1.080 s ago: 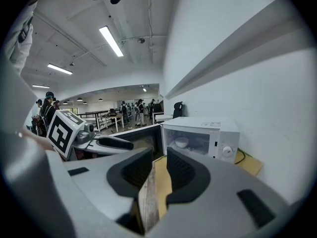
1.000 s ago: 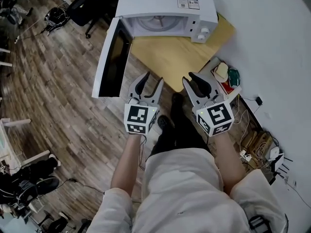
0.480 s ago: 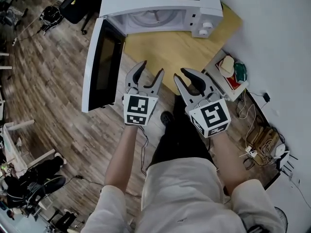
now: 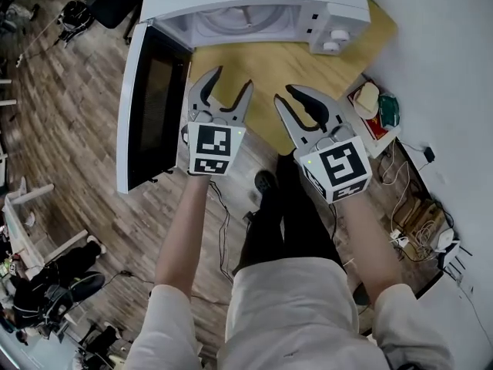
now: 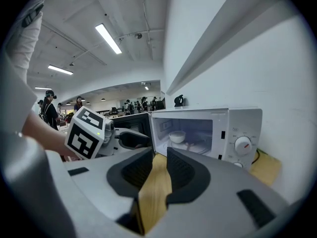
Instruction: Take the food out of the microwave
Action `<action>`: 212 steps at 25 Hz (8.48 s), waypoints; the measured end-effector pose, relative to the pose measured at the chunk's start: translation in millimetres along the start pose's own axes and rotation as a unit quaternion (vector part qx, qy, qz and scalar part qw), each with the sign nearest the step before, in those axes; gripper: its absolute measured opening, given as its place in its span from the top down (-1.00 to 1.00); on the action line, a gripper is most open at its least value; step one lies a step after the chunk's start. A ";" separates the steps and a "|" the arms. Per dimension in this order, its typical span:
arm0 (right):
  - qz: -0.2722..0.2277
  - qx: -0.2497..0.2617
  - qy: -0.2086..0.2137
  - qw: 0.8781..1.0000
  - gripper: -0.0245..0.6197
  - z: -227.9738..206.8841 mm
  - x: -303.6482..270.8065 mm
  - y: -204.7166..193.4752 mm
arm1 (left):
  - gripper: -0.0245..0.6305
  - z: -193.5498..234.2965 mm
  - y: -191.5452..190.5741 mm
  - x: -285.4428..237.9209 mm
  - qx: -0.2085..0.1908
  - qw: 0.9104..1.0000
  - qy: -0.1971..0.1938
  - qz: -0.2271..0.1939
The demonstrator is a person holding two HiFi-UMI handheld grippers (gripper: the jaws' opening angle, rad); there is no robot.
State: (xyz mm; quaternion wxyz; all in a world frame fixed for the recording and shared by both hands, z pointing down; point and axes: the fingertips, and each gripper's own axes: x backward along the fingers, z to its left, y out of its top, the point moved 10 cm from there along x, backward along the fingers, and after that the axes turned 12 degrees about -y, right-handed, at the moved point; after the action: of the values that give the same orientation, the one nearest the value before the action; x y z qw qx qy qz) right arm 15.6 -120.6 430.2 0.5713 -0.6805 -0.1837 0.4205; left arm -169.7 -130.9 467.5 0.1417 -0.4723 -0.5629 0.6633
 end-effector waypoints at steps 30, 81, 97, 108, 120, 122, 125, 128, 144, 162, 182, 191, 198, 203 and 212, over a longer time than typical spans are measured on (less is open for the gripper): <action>0.006 0.004 0.009 1.000 0.65 -52.2 -64.8 -24.8 | 0.21 105.6 -18.1 -116.8 -0.175 0.973 0.123 0.085; 0.018 -0.014 0.013 1.000 0.68 -64.4 -64.5 -34.7 | 0.69 118.2 -15.8 -175.2 -0.309 0.914 0.188 0.185; 0.020 -0.015 0.008 1.000 0.70 -60.7 -60.2 -32.6 | 0.74 103.5 -14.2 -169.5 -0.323 0.915 0.156 0.182; 0.012 -0.016 0.002 1.000 0.70 -57.8 -52.6 -29.6 | 0.75 77.9 -7.5 -164.5 -0.344 0.917 0.114 0.167; 0.012 -0.020 -0.021 1.000 0.70 -51.1 -33.1 -14.3 | 0.77 41.0 6.1 -136.3 -0.364 0.917 0.075 0.145; 0.012 -0.020 -0.027 0.999 0.71 -49.6 -27.7 -10.0 | 0.77 34.7 6.9 -128.5 -0.364 0.917 0.068 0.146; 0.011 -0.019 -0.038 0.999 0.71 -49.5 -18.9 -3.7 | 0.77 24.0 9.7 -118.4 -0.366 0.918 0.059 0.144; 0.007 -0.014 -0.049 0.999 0.71 -48.7 -10.1 4.4 | 0.77 13.8 14.9 -106.0 -0.367 0.918 0.054 0.137; -0.011 -0.010 -0.092 0.996 0.72 -25.2 53.8 44.1 | 0.79 -46.2 58.3 -23.5 -0.379 0.918 0.019 0.116; -0.020 0.002 -0.140 0.990 0.76 -15.2 116.6 74.9 | 0.79 -100.3 113.9 43.6 -0.410 0.906 -0.039 0.094; -0.044 0.035 -0.118 0.991 0.87 6.7 129.3 112.7 | 0.80 -99.3 160.6 112.4 -0.378 0.922 -0.019 0.076; -0.052 0.039 -0.103 0.993 0.92 18.5 127.5 120.1 | 0.80 -99.5 174.2 128.5 -0.375 0.924 -0.015 0.071; -0.057 0.038 -0.096 0.993 0.92 20.4 127.7 123.4 | 0.80 -103.7 178.7 133.1 -0.371 0.926 -0.009 0.066; -0.058 0.040 -0.092 0.993 0.92 24.9 127.8 124.7 | 0.80 -108.3 178.3 137.5 -0.376 0.924 -0.009 0.066; -0.055 0.046 -0.088 0.994 0.93 35.0 127.9 122.8 | 0.80 -111.5 174.6 144.5 -0.379 0.923 -0.007 0.067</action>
State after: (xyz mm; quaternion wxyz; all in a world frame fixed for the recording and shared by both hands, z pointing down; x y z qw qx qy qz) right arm 34.0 -39.8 269.6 0.6056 -0.6032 -0.2509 0.4544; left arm -96.3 -15.5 255.2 -0.0964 -0.5226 -0.7404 0.4116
